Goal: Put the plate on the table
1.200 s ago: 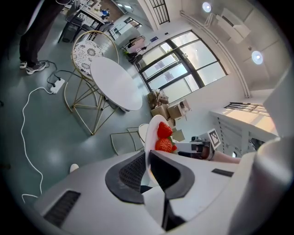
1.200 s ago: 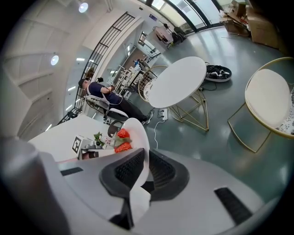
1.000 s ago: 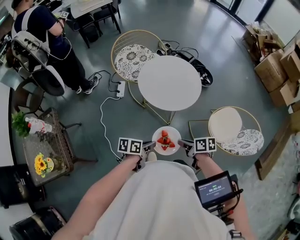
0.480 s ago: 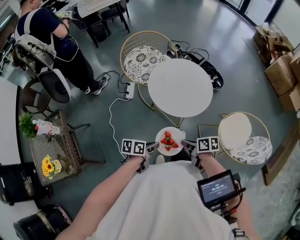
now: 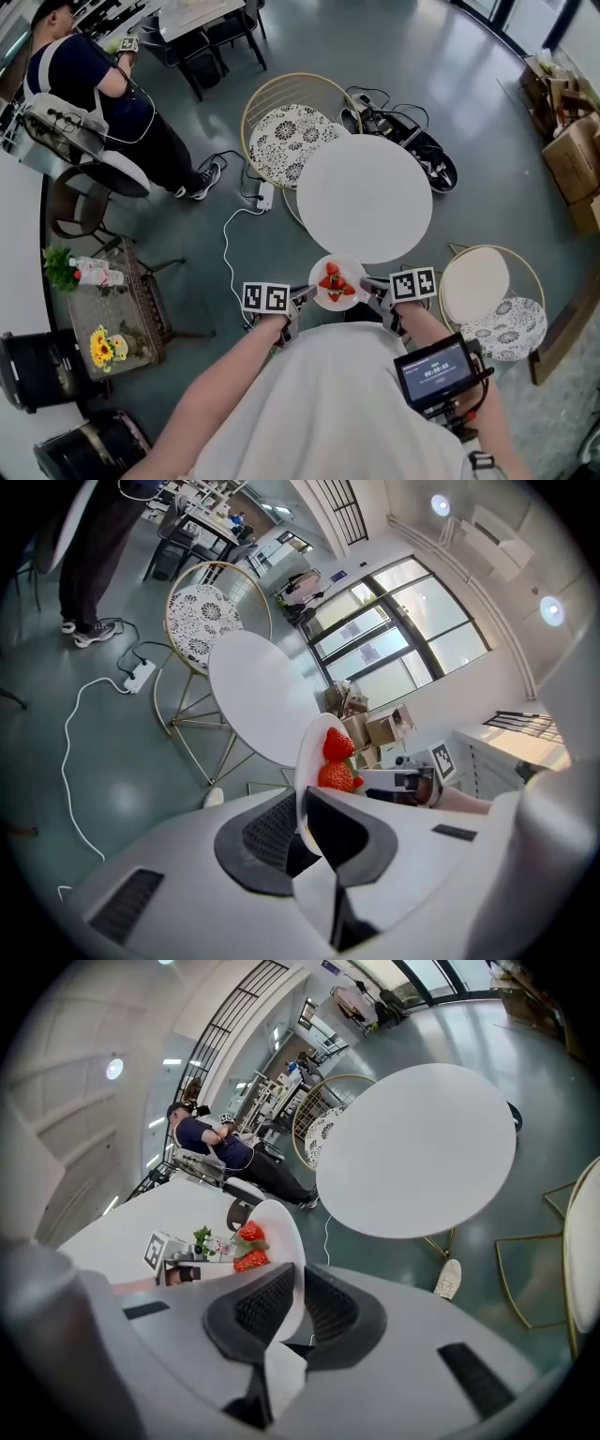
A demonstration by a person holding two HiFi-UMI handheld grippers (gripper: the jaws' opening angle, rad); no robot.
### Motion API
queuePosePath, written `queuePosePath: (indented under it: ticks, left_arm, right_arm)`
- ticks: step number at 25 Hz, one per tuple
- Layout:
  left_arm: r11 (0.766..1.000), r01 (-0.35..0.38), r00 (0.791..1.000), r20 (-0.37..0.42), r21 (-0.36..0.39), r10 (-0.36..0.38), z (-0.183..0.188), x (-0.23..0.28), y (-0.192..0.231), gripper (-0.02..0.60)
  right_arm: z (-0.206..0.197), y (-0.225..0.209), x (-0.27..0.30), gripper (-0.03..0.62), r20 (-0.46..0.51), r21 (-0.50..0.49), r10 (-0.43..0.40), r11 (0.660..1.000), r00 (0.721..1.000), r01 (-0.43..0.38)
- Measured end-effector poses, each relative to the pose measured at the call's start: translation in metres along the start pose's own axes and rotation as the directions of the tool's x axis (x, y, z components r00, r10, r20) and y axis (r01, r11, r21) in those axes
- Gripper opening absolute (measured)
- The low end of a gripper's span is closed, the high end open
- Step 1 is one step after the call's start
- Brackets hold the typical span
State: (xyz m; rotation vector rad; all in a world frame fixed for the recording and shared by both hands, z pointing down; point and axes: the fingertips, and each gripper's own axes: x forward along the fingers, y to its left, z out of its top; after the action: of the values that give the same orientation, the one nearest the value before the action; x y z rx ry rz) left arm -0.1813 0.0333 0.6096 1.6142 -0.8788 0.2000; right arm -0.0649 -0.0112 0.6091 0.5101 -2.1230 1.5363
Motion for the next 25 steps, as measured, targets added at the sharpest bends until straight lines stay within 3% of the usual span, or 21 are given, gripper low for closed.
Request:
queuePosePath:
  ticks: [14, 25]
  left_arm:
    - [0.999, -0.028, 0.996, -0.088, 0.043, 0.031, 0.076, 0.097, -0.036, 0.015]
    - [0.998, -0.053, 0.995, -0.088, 0.037, 0.056, 0.125, 0.138, -0.042, 0.017]
  right_arm:
    - [0.080, -0.080, -0.043, 0.018, 0.021, 0.069, -0.001, 0.998, 1.000, -0.001]
    - [0.137, -0.113, -0.052, 0.018, -0.006, 0.045, 0.018, 0.999, 1.000, -0.018]
